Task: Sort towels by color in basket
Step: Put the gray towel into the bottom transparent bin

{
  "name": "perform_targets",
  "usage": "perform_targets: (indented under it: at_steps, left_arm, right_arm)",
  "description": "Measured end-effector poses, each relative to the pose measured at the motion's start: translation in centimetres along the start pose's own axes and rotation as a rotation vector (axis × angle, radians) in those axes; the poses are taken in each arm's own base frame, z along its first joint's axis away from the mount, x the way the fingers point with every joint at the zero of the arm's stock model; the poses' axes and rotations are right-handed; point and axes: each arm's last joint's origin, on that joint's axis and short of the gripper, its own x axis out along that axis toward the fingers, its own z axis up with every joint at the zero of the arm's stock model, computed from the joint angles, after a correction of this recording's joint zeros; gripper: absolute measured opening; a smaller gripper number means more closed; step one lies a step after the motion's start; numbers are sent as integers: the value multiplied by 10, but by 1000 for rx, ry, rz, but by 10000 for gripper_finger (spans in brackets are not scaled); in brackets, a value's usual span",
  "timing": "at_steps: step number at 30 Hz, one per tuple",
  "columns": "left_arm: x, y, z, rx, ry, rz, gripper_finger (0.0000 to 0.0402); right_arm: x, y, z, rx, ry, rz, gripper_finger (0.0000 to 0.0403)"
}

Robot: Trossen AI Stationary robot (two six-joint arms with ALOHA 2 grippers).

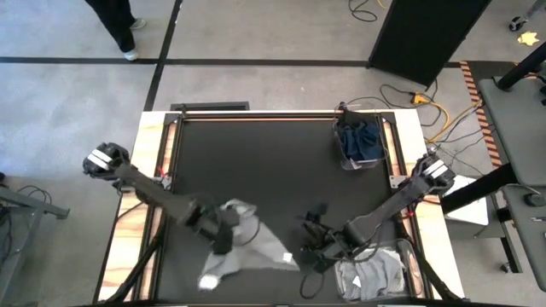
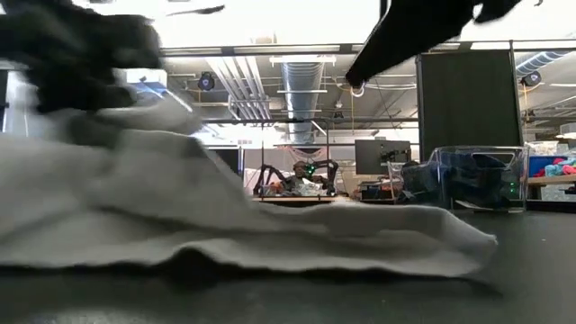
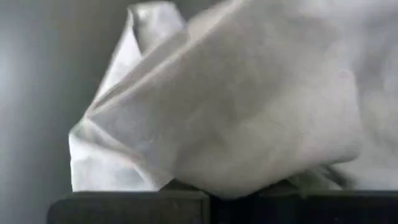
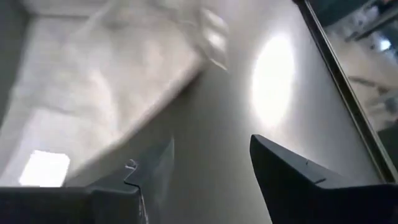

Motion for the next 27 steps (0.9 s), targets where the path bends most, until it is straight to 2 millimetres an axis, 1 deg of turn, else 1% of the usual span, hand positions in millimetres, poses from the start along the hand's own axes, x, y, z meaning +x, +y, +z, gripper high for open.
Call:
perform_targets:
  at_steps: [3, 5, 8, 10, 13, 16, 20, 22, 25, 27]
  left_arm:
    - [10, 21, 36, 13, -275, -11, 2]
    - [17, 38, 54, 3, -433, -43, 2]
    - [26, 63, 65, 2, -570, -82, 9]
    - [29, 76, 68, -9, -631, -85, 22]
    - [36, 90, 59, -32, -631, -59, 54]
    - [39, 94, 48, -38, -610, -59, 99]
    - [26, 94, 34, -25, -640, -74, 160]
    - [17, 95, 24, -22, -661, -86, 185]
    - [2, 95, 6, -25, -722, -127, 210]
    - [-5, 94, -9, -44, -782, -167, 217]
  right_arm:
    - [15, 11, -3, -82, -19, -18, 203]
    - [19, 13, -3, -112, -26, -51, 206]
    - [20, 7, -2, -112, -21, -72, 211]
    - [19, 2, -1, -114, -11, -78, 215]
    - [15, -7, 5, -66, -26, -84, 221]
    - [21, -14, 7, -3, -33, -91, 231]
    - [34, -22, 3, 47, -6, -95, 254]
    - [40, -27, 0, 83, 3, -106, 267]
    - [52, -35, -4, 120, 19, -129, 287]
    - [63, -42, -8, 158, 40, -127, 298]
